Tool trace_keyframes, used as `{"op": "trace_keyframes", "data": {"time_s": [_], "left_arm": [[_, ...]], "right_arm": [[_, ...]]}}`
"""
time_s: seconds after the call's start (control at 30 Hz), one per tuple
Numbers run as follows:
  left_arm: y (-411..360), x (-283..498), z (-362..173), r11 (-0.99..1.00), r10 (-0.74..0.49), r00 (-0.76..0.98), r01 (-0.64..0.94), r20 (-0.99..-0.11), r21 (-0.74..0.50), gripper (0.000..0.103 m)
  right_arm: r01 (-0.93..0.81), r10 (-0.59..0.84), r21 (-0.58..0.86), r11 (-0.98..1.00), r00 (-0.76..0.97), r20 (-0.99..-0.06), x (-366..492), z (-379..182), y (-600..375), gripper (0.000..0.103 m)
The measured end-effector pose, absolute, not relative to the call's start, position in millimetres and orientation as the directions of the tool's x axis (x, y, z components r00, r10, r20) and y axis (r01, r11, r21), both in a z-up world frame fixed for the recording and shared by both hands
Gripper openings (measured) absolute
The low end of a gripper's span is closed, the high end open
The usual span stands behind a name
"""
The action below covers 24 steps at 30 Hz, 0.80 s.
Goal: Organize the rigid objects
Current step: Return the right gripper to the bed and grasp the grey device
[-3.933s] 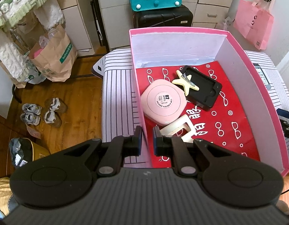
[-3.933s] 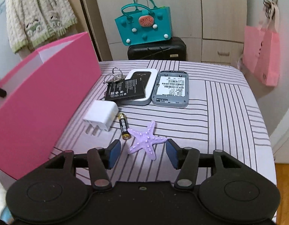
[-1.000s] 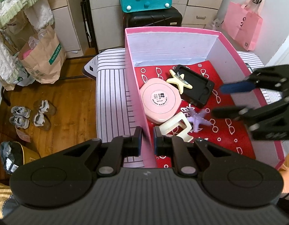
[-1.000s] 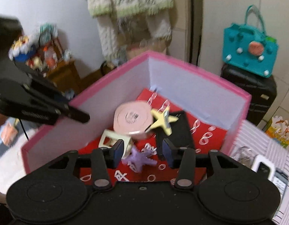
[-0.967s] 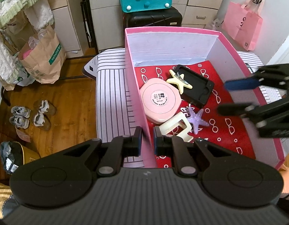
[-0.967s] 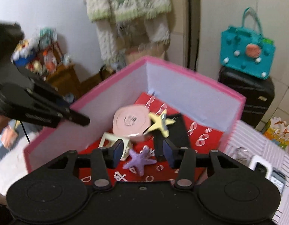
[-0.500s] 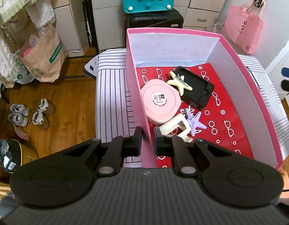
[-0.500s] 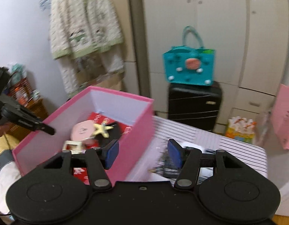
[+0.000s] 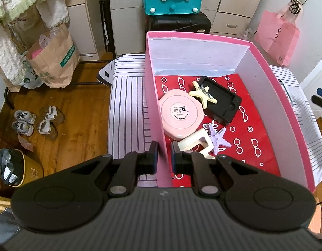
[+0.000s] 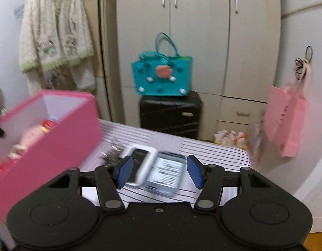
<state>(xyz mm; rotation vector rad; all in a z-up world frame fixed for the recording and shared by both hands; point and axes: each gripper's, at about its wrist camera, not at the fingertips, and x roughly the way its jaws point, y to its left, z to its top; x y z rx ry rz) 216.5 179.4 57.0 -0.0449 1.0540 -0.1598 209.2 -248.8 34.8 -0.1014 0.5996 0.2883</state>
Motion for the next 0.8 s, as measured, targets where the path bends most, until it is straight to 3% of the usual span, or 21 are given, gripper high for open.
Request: {"op": "trace_keyframes", "data": {"time_s": [0.27, 0.7, 0.77, 0.8], "left_arm": [[177.9, 216.8, 56.7, 0.99, -0.14, 0.484, 0.087, -0.864, -0.112, 0.011], [176.3, 217.2, 57.6, 0.992, -0.126, 0.478, 0.074, -0.869, -0.104, 0.012], [176.3, 217.2, 57.7, 0.992, -0.128, 0.477, 0.074, -0.869, -0.105, 0.012], [176.2, 217.3, 57.8, 0.992, -0.128, 0.477, 0.074, -0.869, -0.105, 0.012]], "right_arm": [[-0.339, 0.2, -0.095, 0.936, 0.735, -0.648, 229.3, -14.2, -238.7, 0.069], [-0.344, 0.229, -0.042, 0.938, 0.707, -0.669, 251.9, -38.5, -237.7, 0.079], [-0.344, 0.24, -0.026, 0.939, 0.706, -0.667, 253.2, -39.5, -240.9, 0.073], [-0.351, 0.251, -0.016, 0.936, 0.702, -0.666, 252.2, -39.2, -242.1, 0.064]]}}
